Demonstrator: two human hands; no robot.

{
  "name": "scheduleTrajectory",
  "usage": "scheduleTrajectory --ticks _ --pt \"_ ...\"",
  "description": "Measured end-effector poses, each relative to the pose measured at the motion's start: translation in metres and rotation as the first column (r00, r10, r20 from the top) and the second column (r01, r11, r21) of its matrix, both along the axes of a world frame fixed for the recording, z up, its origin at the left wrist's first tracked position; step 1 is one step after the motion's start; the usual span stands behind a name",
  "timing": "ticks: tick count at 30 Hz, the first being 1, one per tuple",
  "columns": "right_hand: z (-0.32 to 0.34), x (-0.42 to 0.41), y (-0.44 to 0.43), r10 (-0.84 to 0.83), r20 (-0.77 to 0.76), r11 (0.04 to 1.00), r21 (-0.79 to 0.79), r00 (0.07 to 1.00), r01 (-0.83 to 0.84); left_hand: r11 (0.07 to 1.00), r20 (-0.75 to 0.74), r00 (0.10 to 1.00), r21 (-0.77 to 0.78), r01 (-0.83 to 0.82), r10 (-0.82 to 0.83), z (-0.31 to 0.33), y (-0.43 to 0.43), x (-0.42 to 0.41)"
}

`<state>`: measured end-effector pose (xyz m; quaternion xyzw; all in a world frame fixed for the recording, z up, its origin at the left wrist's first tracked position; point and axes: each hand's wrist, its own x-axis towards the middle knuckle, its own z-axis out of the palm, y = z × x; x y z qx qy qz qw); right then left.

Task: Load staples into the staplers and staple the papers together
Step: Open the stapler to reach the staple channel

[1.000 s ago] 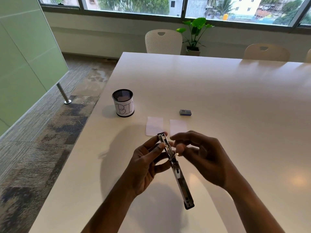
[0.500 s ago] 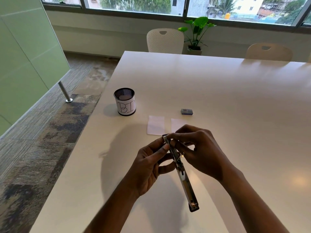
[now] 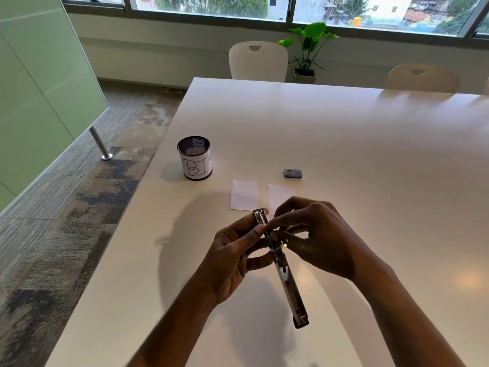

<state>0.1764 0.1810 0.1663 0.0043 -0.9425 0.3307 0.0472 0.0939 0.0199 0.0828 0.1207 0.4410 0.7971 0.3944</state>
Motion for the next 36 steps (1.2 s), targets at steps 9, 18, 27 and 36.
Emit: scheduleTrajectory --ticks 9,18,27,36 --pt "0.006 -0.007 0.008 0.003 0.075 1.0 0.022 0.997 -0.005 0.999 -0.003 0.999 -0.005 0.04 -0.04 0.0 0.004 0.003" --pt "0.009 -0.017 0.013 0.085 0.199 0.989 0.106 0.976 -0.107 0.998 -0.002 0.999 -0.013 0.055 -0.055 0.001 0.002 0.007" --pt "-0.001 -0.008 0.014 0.02 0.036 1.0 -0.019 0.999 -0.019 1.0 0.031 0.999 -0.014 0.025 -0.024 0.003 0.001 0.001" --pt "-0.019 -0.009 0.009 -0.162 -0.176 0.981 -0.136 0.971 0.139 0.995 -0.042 0.997 -0.076 0.064 -0.067 0.014 0.015 -0.002"
